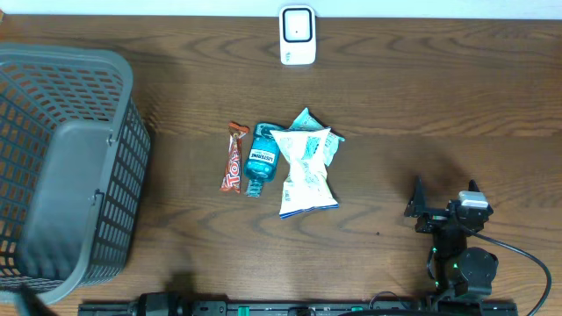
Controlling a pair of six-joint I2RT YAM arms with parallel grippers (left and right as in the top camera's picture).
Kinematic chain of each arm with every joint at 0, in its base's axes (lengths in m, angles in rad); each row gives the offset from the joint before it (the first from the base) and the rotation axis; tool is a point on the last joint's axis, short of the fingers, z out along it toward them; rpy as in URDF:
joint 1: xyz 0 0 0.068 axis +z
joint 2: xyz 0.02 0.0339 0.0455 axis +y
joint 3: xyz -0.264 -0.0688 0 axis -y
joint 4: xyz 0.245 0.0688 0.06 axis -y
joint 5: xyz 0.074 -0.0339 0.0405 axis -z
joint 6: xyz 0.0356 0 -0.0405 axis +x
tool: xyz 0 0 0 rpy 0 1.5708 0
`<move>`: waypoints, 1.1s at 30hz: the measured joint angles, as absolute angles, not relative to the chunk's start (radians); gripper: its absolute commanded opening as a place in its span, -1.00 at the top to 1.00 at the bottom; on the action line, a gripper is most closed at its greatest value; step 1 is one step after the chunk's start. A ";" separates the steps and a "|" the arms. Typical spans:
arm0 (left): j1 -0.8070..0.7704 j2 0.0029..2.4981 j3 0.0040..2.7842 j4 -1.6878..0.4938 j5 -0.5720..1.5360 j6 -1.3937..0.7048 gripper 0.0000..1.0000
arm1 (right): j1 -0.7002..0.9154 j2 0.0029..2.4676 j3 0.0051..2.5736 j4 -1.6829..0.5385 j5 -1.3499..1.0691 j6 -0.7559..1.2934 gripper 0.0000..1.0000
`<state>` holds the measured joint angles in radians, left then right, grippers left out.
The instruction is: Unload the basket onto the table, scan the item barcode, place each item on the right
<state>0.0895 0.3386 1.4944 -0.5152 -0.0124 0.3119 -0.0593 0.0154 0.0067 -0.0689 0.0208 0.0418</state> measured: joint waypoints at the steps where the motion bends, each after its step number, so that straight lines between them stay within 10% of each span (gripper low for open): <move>1: 0.109 0.339 1.488 -0.509 0.008 0.312 -1.00 | -0.059 0.015 0.007 -0.069 0.020 0.042 -0.99; 33: 0.197 0.004 1.091 -0.222 0.314 0.187 -1.00 | -0.059 0.016 0.007 -0.069 0.023 0.042 -0.98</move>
<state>0.1967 0.0044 1.0912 -0.2222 0.3138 0.1875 -0.0593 0.0162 0.0067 -0.0692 0.0227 0.0418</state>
